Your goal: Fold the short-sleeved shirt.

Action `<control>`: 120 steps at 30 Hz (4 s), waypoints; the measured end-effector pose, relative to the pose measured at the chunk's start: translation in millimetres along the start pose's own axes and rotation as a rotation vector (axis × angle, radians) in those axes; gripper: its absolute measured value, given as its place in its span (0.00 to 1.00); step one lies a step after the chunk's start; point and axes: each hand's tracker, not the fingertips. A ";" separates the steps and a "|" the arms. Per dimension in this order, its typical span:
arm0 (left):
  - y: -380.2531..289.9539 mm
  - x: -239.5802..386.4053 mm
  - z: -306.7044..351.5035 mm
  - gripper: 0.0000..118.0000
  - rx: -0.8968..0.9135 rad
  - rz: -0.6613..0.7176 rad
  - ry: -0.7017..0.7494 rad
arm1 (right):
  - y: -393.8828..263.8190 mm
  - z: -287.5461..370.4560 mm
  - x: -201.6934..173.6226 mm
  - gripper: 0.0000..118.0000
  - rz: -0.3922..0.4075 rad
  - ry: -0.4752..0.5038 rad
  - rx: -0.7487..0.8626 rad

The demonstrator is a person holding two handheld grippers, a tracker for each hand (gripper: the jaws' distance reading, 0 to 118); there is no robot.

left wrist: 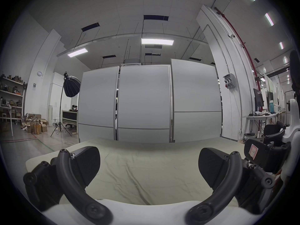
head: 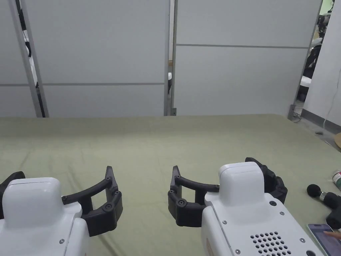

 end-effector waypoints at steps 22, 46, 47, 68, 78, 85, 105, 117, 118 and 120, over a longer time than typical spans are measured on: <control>-20.0 -12.0 -18.5 1.00 -0.102 0.030 0.009 | -22.8 -38.5 12.0 1.00 -0.306 0.081 -0.354; -25.6 -12.4 -20.9 1.00 -0.117 0.022 0.014 | -8.1 -30.5 -2.5 1.00 -0.257 -0.013 -0.384; -25.8 -12.0 -20.8 1.00 -0.119 0.021 0.014 | -8.8 -32.6 -2.3 1.00 -0.252 -0.002 -0.409; -33.6 -12.1 -21.4 1.00 -0.149 0.026 0.017 | -20.2 -33.0 -12.0 1.00 -0.174 -0.015 -0.384; -40.4 -9.8 -29.1 1.00 -0.168 0.026 0.016 | -25.9 -39.6 -13.8 1.00 -0.153 -0.005 -0.391; -48.7 -8.5 -44.5 1.00 -0.192 0.027 0.018 | -34.0 -55.8 -10.0 1.00 -0.160 -0.001 -0.411; -112.1 -4.8 -139.4 1.00 -0.359 0.032 0.033 | -90.3 -156.0 -15.0 1.00 -0.104 0.018 -0.527; -156.6 3.0 -195.2 1.00 -0.477 0.045 0.038 | -130.5 -214.3 -9.1 1.00 -0.094 0.014 -0.617; -160.4 3.9 -200.2 1.00 -0.490 0.043 0.039 | -133.7 -219.2 -7.9 1.00 -0.099 0.014 -0.626; -167.8 5.2 -208.3 1.00 -0.506 0.040 0.040 | -139.7 -227.5 -5.6 1.00 -0.111 0.016 -0.640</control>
